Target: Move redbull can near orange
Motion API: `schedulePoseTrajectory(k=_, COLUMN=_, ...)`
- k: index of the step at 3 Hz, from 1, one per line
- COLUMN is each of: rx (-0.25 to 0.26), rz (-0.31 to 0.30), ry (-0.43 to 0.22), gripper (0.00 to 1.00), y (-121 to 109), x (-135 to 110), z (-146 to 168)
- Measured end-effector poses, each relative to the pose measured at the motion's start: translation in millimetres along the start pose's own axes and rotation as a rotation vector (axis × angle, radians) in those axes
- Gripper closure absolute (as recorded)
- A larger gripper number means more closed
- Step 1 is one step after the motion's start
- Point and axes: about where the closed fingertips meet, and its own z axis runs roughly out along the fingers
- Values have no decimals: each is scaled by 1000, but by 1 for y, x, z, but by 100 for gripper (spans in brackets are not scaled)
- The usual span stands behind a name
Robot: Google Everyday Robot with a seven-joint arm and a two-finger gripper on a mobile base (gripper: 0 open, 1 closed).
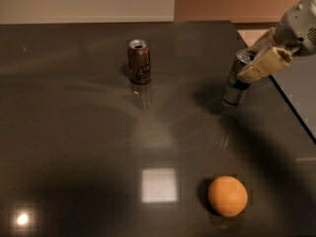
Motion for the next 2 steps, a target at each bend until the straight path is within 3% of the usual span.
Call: schedulePoseTrajectory(k=2, rx=-34, rz=-33, ry=47, gripper=100, y=94, x=41, z=-28)
